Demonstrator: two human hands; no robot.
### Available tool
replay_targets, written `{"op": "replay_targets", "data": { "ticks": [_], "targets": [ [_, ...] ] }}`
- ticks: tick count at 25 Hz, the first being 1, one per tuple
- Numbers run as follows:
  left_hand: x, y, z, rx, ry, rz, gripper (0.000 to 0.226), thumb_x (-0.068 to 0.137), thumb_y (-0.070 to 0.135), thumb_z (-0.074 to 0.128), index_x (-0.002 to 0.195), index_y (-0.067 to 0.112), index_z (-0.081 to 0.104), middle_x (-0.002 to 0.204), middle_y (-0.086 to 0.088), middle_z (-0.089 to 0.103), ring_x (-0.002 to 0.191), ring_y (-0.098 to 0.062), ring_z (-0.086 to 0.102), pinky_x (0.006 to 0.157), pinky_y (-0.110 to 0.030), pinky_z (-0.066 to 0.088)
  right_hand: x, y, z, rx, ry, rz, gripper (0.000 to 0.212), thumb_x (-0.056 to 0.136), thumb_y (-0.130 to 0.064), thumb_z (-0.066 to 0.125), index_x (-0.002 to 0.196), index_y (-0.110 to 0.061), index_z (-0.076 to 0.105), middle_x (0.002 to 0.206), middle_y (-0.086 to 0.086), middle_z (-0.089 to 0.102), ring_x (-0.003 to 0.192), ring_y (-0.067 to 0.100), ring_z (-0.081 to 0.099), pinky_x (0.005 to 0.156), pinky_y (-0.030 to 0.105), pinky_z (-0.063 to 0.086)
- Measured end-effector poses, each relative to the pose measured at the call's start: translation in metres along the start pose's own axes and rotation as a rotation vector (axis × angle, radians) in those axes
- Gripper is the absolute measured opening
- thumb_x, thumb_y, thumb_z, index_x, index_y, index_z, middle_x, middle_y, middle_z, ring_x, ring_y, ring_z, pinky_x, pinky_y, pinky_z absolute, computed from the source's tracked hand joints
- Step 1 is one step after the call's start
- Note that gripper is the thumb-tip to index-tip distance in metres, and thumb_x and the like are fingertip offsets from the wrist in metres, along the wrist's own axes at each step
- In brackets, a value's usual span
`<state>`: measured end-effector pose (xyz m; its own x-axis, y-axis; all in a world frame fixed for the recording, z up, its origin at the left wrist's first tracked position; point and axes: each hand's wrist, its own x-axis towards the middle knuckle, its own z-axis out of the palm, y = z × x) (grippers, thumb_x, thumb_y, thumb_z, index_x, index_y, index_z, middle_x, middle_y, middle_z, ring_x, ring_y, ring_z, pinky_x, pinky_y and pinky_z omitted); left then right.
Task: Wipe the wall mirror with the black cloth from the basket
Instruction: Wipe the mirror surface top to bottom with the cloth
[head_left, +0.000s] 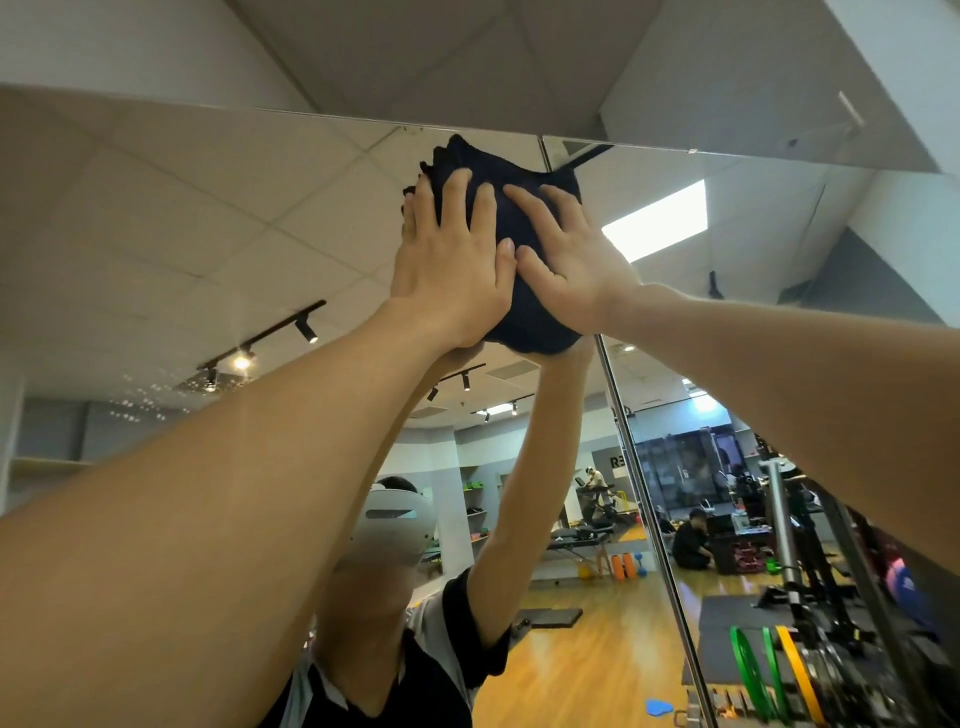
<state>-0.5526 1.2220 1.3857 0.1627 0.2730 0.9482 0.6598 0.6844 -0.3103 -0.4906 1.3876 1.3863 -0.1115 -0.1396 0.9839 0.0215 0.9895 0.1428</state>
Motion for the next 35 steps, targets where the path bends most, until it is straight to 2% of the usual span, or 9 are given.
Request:
{"op": "replay_targets", "data": {
  "ticks": [7,11,18,35],
  "targets": [
    [-0.014,-0.034,-0.015,-0.014,0.006,0.001,0.061,0.107,0.038,0.035,0.161,0.012,0.022,0.169,-0.014,0.015,0.156,-0.041,0.013,0.124,-0.056,0.029,0.003,-0.038,0.015,-0.005,0.036,0.005,0.068,0.099,-0.058,0.029,0.163,-0.038,0.019,0.169,0.007,0.021,0.152,0.029,0.028,0.115,0.044,0.035],
    [-0.019,-0.060,-0.026,-0.004,0.022,-0.002,0.060,0.107,0.038,0.035,0.160,0.012,0.023,0.169,-0.014,0.016,0.156,-0.041,0.013,0.124,-0.056,0.029,0.010,-0.067,0.023,0.019,0.059,-0.006,0.070,0.097,-0.058,0.029,0.164,-0.035,0.022,0.169,0.009,0.021,0.153,0.029,0.024,0.107,0.033,0.028],
    [-0.031,-0.111,-0.047,0.017,0.036,-0.006,0.061,0.107,0.038,0.035,0.160,0.011,0.024,0.169,-0.014,0.017,0.155,-0.040,0.016,0.122,-0.056,0.032,0.026,-0.118,0.043,0.044,0.088,-0.026,0.071,0.096,-0.060,0.028,0.163,-0.037,0.023,0.168,0.010,0.021,0.153,0.029,0.025,0.110,0.048,0.041],
    [-0.077,-0.264,-0.118,0.090,0.040,-0.053,0.061,0.107,0.039,0.033,0.161,0.012,0.022,0.169,-0.012,0.016,0.155,-0.037,0.017,0.117,-0.055,0.039,0.071,-0.280,0.095,0.078,0.128,-0.084,0.071,0.096,-0.059,0.032,0.162,-0.033,0.029,0.167,0.013,0.024,0.154,0.031,0.023,0.115,0.050,0.038]
  ]
}}
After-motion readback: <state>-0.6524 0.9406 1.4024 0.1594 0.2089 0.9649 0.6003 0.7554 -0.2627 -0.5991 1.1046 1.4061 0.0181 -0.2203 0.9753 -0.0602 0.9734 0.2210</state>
